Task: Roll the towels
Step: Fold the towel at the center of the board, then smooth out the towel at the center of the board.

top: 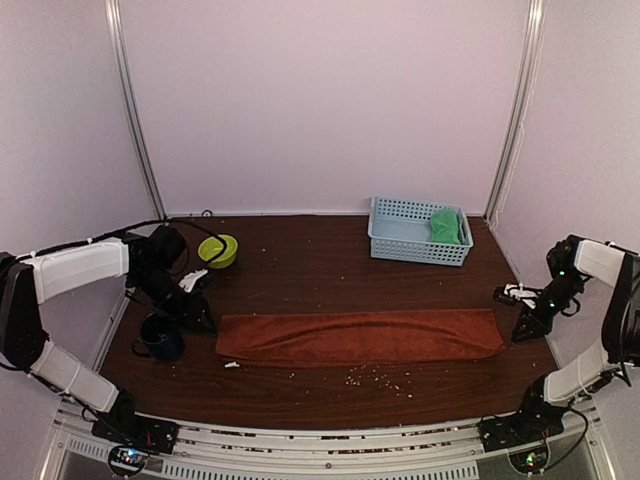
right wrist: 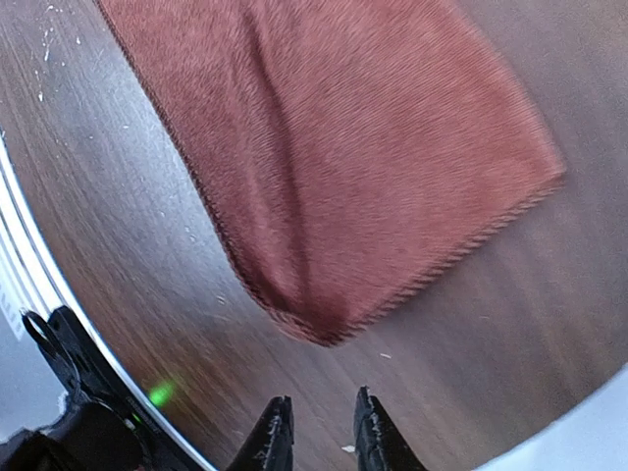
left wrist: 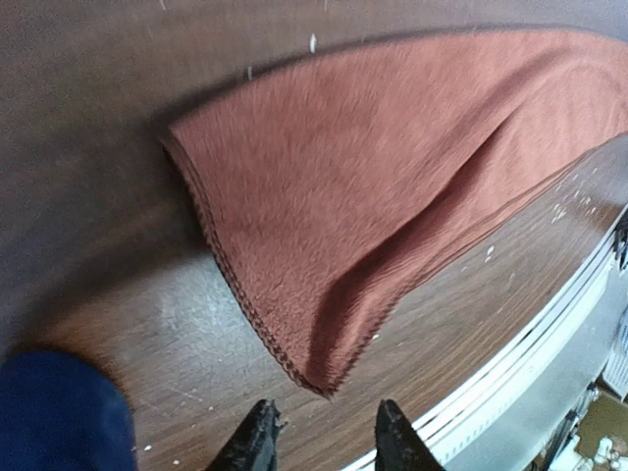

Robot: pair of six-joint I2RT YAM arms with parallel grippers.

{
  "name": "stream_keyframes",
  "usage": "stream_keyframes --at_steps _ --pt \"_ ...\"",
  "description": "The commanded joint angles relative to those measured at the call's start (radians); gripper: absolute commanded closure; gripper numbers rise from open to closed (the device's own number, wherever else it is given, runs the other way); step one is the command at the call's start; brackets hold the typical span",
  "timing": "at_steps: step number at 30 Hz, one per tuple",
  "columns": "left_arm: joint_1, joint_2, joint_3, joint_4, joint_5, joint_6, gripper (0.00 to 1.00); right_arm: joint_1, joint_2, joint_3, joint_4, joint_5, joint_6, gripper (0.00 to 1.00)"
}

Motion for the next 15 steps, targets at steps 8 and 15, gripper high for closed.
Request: stream_keyframes --at_steps 8,15 --pt "-0.02 0.133 0.197 0.143 0.004 -0.011 0.79 0.024 0.097 0.153 0.123 -0.156 0.191 0.7" --pt "-0.096 0.353 0.26 0.236 -0.006 -0.021 0.95 0.173 0.223 0.166 0.32 -0.138 0.401 0.75"
